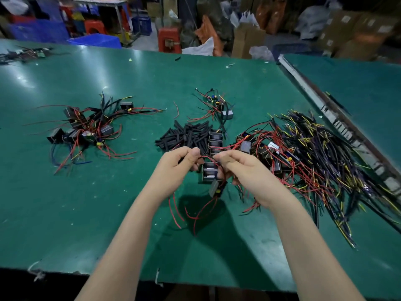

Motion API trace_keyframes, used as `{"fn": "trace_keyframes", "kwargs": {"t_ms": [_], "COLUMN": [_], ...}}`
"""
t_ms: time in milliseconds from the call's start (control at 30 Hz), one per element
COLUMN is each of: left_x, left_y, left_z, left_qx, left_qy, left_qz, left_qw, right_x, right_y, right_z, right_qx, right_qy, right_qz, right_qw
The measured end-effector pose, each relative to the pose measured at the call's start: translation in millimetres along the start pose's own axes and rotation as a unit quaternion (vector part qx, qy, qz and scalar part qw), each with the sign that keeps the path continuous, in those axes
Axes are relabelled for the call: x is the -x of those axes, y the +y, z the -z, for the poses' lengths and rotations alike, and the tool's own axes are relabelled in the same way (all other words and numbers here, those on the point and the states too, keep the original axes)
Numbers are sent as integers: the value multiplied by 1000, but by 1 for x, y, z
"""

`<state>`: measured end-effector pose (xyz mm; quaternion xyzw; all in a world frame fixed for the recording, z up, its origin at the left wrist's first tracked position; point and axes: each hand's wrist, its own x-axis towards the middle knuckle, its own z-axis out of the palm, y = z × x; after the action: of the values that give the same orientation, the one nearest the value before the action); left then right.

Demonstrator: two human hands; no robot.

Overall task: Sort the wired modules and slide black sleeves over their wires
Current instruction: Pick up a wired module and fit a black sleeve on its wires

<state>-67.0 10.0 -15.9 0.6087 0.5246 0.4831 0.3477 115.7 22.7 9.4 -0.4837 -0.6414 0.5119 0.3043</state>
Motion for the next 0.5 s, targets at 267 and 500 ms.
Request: {"fn": "trace_keyframes", "kwargs": {"t_ms": [267, 500], "left_x": [8, 14], "left_y": [-14, -15], "left_z": [-1, 8], "left_qx": [-59, -108], "left_qy": [-41, -25], "left_qz": [15, -8], "left_qw": [997, 994], "right_x": [3, -1], "right_y": [14, 9], "right_z": [-25, -20], "right_qx": [51, 150], "right_qy": [101, -11], "right_qz": [92, 23], "right_qw": [989, 988]}}
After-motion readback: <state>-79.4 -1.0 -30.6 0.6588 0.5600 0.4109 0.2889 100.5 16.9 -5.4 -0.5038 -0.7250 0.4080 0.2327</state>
